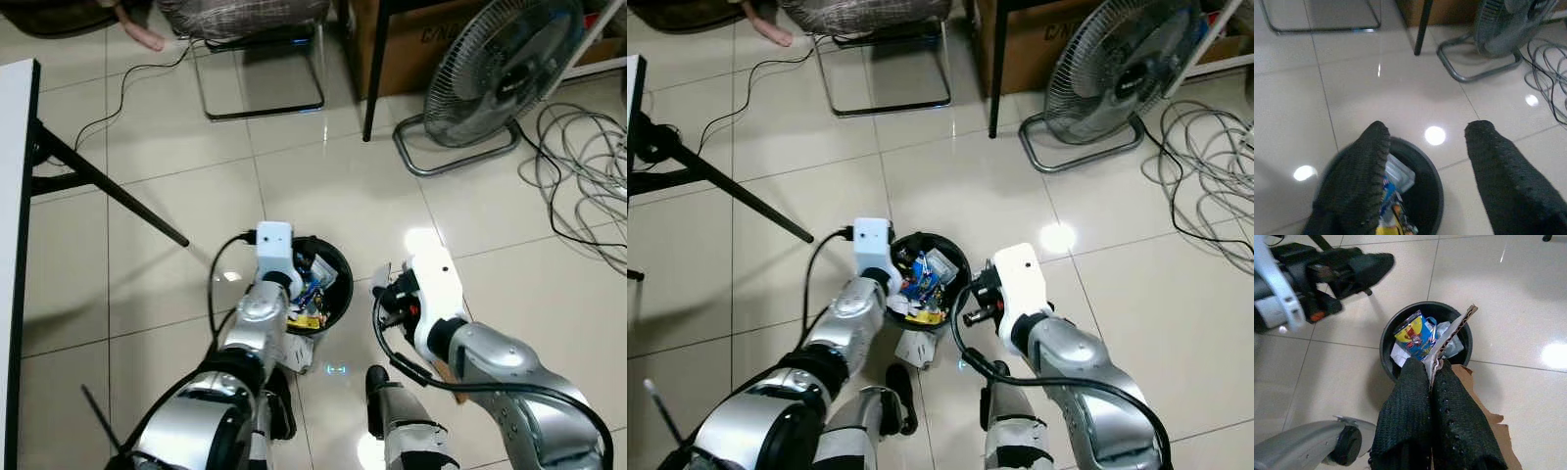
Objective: Picking trash to rubbish bin
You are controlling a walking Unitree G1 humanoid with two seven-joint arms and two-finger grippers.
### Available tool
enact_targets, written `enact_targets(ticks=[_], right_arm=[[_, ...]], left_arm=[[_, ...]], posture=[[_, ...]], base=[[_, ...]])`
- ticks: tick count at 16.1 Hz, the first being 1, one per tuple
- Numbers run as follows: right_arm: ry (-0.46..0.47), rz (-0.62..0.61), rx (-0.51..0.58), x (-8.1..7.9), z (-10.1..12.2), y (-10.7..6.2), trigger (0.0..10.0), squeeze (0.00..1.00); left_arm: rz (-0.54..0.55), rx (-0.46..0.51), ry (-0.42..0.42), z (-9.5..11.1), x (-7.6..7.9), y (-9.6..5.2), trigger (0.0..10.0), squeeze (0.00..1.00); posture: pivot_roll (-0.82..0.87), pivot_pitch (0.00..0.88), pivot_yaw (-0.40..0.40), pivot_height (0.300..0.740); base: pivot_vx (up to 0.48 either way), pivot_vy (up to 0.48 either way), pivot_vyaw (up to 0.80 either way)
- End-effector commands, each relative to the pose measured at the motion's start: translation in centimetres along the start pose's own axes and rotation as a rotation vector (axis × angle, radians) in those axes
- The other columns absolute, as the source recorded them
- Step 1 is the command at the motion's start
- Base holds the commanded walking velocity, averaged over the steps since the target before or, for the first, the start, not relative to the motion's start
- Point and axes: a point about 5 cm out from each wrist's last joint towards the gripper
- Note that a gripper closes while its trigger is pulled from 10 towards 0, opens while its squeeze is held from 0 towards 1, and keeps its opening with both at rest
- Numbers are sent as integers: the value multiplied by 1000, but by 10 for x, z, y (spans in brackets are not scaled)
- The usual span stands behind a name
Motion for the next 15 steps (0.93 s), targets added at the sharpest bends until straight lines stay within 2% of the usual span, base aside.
enact_targets(ticks=[1, 2, 3, 6, 7, 9, 11, 15], right_arm=[[-9, 19, -9, -1, -4, 6, 10000, 0], [-21, 20, -3, 0, -4, 8, 10000, 0], [-31, 22, 7, 2, -1, 13, 10000, 0], [-35, 18, 29, 7, 6, 23, 10000, 0], [-48, 11, 51, 14, 12, 32, 10000, 0], [-59, 9, 66, 17, 16, 38, 10000, 0], [-74, 18, 94, 22, 22, 47, 10000, 0], [-114, 65, 139, 25, 31, 69, 10000, 0]], left_arm=[[11, -12, 38, -12, -15, -10, 10000, 1000], [16, 0, 60, -13, -22, -13, 10000, 1000], [24, 25, 100, -14, -37, -20, 10000, 1000], [56, 27, 152, -19, -65, -35, 10000, 1000], [52, 11, 183, -25, -84, -55, 10000, 1000], [27, 8, 201, -27, -89, -68, 10000, 1000], [-16, 29, 227, -19, -89, -85, 10000, 1000], [-106, 34, 216, 0, -76, -114, 10000, 1000]], posture=[[-283, 368, 106, 740], [-283, 368, 106, 740], [-249, 359, 109, 740], [-195, 344, 107, 740], [-160, 335, 103, 740], [-150, 333, 102, 740], [-98, 336, 104, 740], [-40, 346, 109, 740]], base=[[0, 0, 0], [0, 0, 0], [0, 0, 0], [0, 0, 0], [0, 0, 0], [0, 0, 0], [0, 0, 0], [0, 0, 0]])
Point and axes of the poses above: a point about 5 cm out from each wrist's last joint towards the gripper, its own y axis pointing out of the wrist towards the gripper, its own z axis along the axis of the wrist's last joint, x = y × z, and after that the axes turned 7 degrees about y, right-handed
